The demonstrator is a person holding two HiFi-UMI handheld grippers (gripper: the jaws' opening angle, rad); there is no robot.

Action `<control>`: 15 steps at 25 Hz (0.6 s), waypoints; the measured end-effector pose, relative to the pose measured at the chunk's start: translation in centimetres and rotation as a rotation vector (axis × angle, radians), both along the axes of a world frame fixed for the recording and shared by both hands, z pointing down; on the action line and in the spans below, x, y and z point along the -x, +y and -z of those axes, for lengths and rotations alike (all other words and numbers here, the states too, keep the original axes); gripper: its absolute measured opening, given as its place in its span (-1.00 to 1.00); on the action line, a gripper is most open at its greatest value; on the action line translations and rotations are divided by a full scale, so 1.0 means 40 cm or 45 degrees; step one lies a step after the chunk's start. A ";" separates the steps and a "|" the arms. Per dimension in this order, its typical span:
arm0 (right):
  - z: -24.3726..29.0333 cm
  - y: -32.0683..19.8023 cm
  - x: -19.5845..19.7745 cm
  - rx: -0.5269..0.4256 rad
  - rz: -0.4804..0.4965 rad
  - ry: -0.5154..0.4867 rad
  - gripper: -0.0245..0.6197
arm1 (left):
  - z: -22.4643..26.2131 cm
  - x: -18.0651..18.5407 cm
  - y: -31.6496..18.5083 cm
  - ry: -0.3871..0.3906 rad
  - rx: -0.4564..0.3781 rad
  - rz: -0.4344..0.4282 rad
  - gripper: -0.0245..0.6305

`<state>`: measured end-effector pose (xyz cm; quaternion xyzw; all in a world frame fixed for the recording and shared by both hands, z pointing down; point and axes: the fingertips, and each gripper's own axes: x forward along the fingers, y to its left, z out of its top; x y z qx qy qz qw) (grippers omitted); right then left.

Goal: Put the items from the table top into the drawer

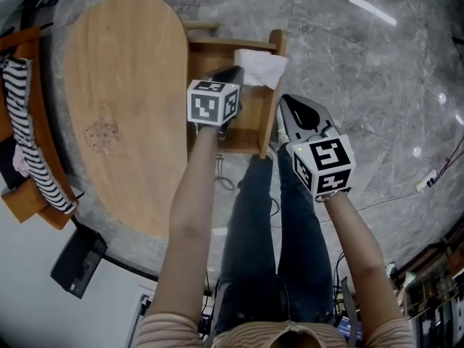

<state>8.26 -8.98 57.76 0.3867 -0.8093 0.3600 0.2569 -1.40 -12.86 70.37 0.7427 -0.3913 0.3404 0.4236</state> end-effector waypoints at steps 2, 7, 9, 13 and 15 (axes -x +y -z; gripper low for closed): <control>-0.006 -0.003 0.002 0.003 0.002 0.002 -0.90 | -0.013 0.002 -0.002 -0.013 0.005 -0.010 -0.84; -0.020 -0.001 0.006 0.011 0.005 0.006 -0.90 | -0.038 0.010 -0.003 -0.029 0.011 -0.005 -0.84; -0.023 -0.001 0.005 0.013 0.006 0.010 -0.90 | -0.043 0.011 -0.006 -0.026 0.010 0.001 -0.84; -0.029 0.002 0.003 0.016 0.011 0.018 -0.90 | -0.054 0.016 -0.004 -0.032 0.018 0.016 -0.84; -0.030 0.004 0.002 0.019 0.015 0.021 -0.90 | -0.059 0.020 -0.003 -0.046 0.021 0.020 -0.84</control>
